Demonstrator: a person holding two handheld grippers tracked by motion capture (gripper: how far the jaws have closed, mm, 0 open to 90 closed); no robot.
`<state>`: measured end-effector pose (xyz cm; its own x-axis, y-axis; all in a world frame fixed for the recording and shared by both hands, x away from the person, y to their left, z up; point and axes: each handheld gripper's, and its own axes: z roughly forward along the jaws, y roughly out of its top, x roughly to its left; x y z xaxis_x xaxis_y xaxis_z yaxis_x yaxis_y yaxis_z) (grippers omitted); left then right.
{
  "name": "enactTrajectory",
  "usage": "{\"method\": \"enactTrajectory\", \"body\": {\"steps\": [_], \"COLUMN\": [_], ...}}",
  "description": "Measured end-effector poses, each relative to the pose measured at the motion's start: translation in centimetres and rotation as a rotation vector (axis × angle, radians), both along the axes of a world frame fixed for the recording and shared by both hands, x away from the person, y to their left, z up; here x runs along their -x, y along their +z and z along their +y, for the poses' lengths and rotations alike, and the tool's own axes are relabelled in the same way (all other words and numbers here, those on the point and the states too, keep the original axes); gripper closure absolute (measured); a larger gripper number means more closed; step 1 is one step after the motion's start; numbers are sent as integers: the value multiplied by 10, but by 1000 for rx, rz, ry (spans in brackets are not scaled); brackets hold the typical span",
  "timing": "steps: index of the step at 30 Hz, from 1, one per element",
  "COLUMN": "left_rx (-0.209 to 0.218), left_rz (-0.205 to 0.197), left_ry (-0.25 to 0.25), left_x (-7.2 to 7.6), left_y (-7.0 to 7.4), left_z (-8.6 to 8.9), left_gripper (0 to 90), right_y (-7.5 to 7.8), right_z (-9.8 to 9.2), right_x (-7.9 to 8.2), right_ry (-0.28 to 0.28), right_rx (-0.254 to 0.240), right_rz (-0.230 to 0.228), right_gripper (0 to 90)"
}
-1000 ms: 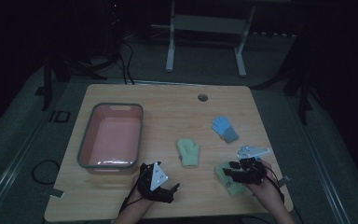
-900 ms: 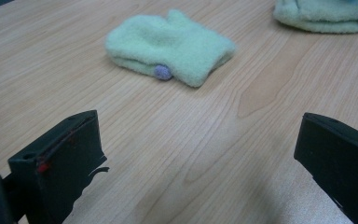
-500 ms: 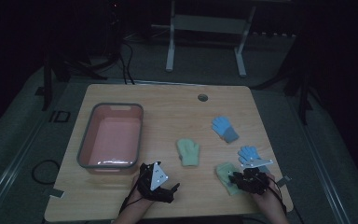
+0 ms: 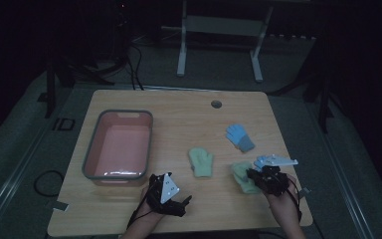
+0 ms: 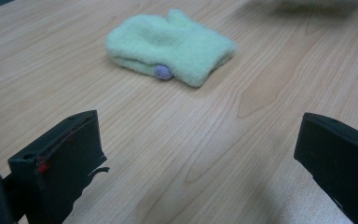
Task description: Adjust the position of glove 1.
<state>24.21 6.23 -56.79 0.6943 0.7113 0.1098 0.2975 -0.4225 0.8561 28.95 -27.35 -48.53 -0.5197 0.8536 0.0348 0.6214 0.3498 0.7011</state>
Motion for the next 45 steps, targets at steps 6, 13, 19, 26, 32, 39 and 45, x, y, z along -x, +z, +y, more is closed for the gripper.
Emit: {"method": "enactTrajectory", "body": {"steps": [6,13,19,26,32,39,45], "left_rx": [-3,-2,-5,-6,-6,-5,-3], "left_rz": [-1,1,-2,-1,-1,0,-3], "left_ry": [-2,-3,-6,-8,-10,-10,-10], "left_x": [0,0,0,0,0,0,0], "left_y": [0,0,0,0,0,0,0], "left_z": [1,0,0,0,0,0,0], "left_gripper": [12,12,12,12,12,12,12], "right_y": [16,6,-12,-30,-44,-55,-44], "right_z": [14,33,47,52,54,55,47], "right_x": [-16,-40,-53,-63,-65,-65,-64], "right_ry": [-65,-123,-141,-147,-144,-133,-76], "right_rx": [-5,-8,14,19,35,48,29], "right_rz": [-58,-32,-23,6,34,43,44], "right_gripper": [868,868,868,862,845,754,707]}}
